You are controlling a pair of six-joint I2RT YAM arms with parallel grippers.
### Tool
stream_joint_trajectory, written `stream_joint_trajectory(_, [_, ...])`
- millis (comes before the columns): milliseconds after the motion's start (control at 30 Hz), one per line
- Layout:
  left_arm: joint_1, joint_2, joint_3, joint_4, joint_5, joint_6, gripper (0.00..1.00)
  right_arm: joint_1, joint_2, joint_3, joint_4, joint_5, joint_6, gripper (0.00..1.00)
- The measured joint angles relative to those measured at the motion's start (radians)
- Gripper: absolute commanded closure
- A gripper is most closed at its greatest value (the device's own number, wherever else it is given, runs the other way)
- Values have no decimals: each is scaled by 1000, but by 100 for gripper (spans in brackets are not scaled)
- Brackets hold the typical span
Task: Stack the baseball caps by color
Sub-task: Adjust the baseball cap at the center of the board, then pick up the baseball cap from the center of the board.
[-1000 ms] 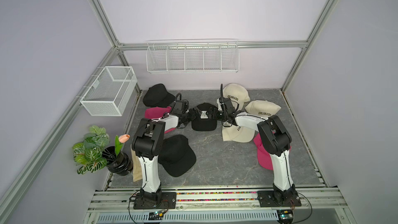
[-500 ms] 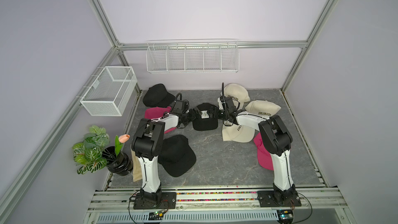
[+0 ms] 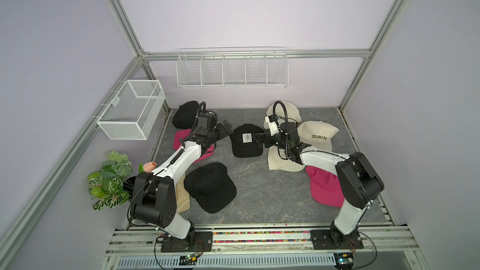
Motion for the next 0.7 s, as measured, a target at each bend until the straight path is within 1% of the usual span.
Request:
stream_joint_trajectory(67, [0, -58, -48, -31, -60, -14, 0, 24, -34, -88, 80, -37, -103, 6])
stream_joint_trajectory(133, [0, -120, -91, -90, -142, -53, 1, 62, -66, -175, 140, -77, -229, 8])
stream_joint_trajectory(200, [1, -174, -124, -144, -218, -81, 0, 104, -87, -219, 142, -113, -358, 9])
stream_joint_trajectory(300, [11, -253, -167, -206, -307, -103, 0, 203, -114, -232, 85, -125, -579, 8])
stream_joint_trajectory(433, [33, -354, -224, -251, -367, -105, 0, 368, -124, -234, 24, -86, -852, 10])
stream_joint_trajectory(500, [40, -405, -251, -254, -388, -90, 0, 432, -124, -238, -1, -63, -956, 11])
stream_joint_trajectory(700, [54, -506, -274, -250, -457, -59, 0, 549, -64, -246, -7, 35, -1204, 11])
